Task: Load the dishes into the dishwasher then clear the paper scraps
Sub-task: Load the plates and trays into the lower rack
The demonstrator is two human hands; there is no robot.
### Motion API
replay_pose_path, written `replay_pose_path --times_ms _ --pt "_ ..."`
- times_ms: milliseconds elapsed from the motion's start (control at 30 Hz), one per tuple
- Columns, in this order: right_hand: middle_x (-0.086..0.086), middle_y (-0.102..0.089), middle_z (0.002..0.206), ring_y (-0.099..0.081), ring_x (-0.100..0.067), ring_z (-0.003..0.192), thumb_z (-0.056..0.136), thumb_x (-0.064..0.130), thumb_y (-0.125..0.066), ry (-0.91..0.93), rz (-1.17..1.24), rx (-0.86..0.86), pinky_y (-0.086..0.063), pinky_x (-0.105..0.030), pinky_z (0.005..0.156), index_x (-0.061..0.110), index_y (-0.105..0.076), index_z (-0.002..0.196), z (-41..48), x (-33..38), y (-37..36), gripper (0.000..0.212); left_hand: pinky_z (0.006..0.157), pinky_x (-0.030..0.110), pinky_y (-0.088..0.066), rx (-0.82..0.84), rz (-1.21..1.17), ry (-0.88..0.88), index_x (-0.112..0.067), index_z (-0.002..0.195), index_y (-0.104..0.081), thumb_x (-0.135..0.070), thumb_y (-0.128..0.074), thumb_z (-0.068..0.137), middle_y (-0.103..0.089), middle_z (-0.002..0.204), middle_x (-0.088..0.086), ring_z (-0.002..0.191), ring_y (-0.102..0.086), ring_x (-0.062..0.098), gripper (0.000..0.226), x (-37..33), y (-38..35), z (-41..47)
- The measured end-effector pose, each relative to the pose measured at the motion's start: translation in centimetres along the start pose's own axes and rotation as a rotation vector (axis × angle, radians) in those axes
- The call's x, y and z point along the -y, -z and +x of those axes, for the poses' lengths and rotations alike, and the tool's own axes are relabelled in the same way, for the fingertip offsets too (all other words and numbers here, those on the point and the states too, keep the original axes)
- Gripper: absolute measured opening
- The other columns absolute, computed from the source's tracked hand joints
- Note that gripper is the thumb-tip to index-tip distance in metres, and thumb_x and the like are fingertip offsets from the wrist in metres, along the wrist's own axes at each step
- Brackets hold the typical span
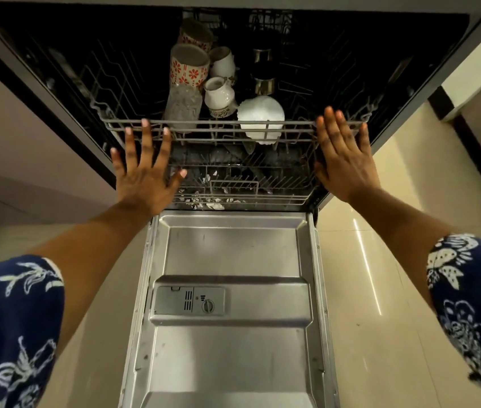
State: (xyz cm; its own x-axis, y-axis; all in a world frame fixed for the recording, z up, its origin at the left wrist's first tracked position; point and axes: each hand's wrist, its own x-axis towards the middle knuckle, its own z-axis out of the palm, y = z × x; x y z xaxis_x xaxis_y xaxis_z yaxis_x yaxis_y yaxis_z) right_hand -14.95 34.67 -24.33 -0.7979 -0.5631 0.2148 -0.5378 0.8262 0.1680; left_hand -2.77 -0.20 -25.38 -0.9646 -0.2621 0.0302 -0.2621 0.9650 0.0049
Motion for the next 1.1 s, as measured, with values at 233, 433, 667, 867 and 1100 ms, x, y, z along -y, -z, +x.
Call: replay_pose_path --times_ms 233,433,667,867,1100 --pt "-0.005 0.013 0.156 0.009 -0.023 0.145 0.087 0.022 -0.055 -0.065 0.075 0.089 0.003 -0.049 0.115 0.013 0.002 0.151 -2.4 3.5 -2.7 0.086 0.113 0.052 0.01 0.02 -0.083 0.029 -0.032 0.149 0.018 -0.06 -0.03 0.094 0.026 0.157 0.005 0.145 0.021 0.027 0.078 -0.9 -2.2 -0.8" --pt "-0.005 0.008 0.159 0.009 -0.021 0.146 0.092 0.033 -0.054 -0.11 0.201 0.6 0.003 -0.047 0.115 0.015 0.005 0.15 -4.0 8.4 -11.2 0.085 0.118 0.052 -0.005 0.367 -0.092 0.062 -0.024 0.153 -0.003 -0.05 -0.045 0.095 0.003 0.162 0.005 0.148 0.002 0.027 0.077 -2.0 -9.5 -1.0" --pt "-0.007 0.006 0.159 0.007 -0.022 0.146 0.09 0.029 -0.056 -0.176 0.248 0.618 0.004 -0.048 0.116 0.013 0.005 0.151 -0.1 11.3 -18.4 0.088 0.117 0.05 -0.01 0.389 -0.044 0.045 -0.022 0.153 -0.008 -0.047 -0.051 0.093 -0.001 0.161 0.006 0.148 -0.004 0.028 0.078 -2.3 -17.5 2.1" --pt "-0.009 -0.002 0.158 0.003 -0.026 0.146 0.084 0.035 -0.064 -0.222 0.225 0.527 0.002 -0.051 0.115 0.013 0.001 0.15 0.3 12.4 -21.0 0.096 0.116 0.053 -0.015 0.282 -0.053 0.061 -0.018 0.152 -0.01 -0.045 -0.058 0.089 -0.013 0.158 0.011 0.145 -0.011 0.033 0.084 -2.5 -20.8 3.1" --pt "-0.008 -0.023 0.153 -0.013 -0.027 0.144 0.082 0.038 -0.065 -0.215 0.267 0.485 -0.005 -0.058 0.115 0.014 -0.017 0.148 -2.7 12.9 -19.0 0.085 0.116 0.05 -0.015 0.349 -0.088 0.047 -0.019 0.152 -0.012 -0.042 -0.065 0.084 -0.013 0.158 0.01 0.145 -0.01 0.031 0.089 -2.1 -19.7 -0.2"
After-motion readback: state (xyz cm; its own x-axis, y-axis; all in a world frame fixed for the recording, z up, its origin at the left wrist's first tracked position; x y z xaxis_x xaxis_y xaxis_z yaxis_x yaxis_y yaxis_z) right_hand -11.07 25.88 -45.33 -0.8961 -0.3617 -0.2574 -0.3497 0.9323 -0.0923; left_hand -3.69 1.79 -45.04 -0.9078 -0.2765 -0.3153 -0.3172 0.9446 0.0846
